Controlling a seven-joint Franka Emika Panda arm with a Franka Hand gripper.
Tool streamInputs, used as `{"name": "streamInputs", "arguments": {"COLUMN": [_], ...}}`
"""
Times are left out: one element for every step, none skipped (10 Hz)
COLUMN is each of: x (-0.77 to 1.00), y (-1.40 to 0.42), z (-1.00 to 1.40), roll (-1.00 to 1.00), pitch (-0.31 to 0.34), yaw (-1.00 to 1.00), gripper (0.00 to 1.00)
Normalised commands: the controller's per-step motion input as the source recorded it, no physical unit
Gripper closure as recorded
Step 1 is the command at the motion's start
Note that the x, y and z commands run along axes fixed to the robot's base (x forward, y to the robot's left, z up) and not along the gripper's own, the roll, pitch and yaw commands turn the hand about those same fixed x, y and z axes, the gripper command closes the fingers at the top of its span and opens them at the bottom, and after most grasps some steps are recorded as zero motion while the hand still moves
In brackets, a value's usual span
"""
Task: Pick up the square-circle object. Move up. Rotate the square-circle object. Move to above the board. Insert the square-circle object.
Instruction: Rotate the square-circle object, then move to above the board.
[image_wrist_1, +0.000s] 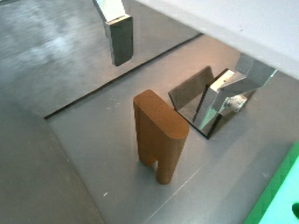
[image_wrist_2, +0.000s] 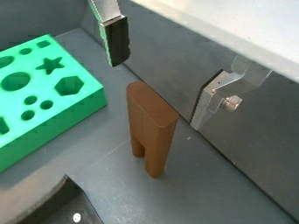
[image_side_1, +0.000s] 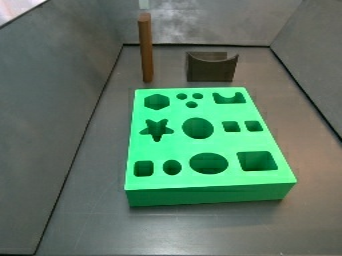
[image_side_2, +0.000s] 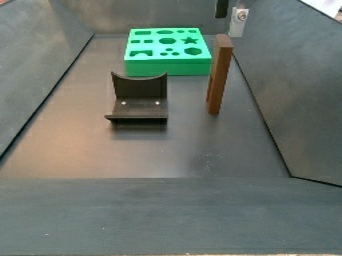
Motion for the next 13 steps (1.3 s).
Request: {"name": "streamInputs", "arguments": {"x": [0.04,0.00,0.01,0.02,0.02,0.01,0.01,0.01,0.01,0.00,-0.17,-0.17,-0.16], "y": [0.02,0.00,0.00,0.00,0.00,0.00,0.01,0.01,0.01,0.00,0.17,0.17,0.16], "z": [-0.02,-1.00,-1.00,-1.00,-0.98,-0.77,-0.66,-0.45,-0.24,0.00,1.00,1.00,1.00], "roll": [0.01,0.01,0.01,0.01,0.01,0.00,-0.01,-0.01,-0.02,-0.03,-0.07,-0.07,-0.07], "pitch": [0.044,0.044,0.028,-0.006,-0.020,-0.033,-0.039,-0.049,-0.051,-0.052,0.063,0.068,0.050], "yaw": [-0.33,-0.19,-0.13,-0.09,-0.07,-0.06,-0.05,-0.05,-0.04,-0.04,-0.10,-0.10,-0.08], "gripper": [0.00,0.00,0.00,0.00,0.00,0.00,0.00,0.00,0.00,1.00,1.00,1.00,1.00]}}
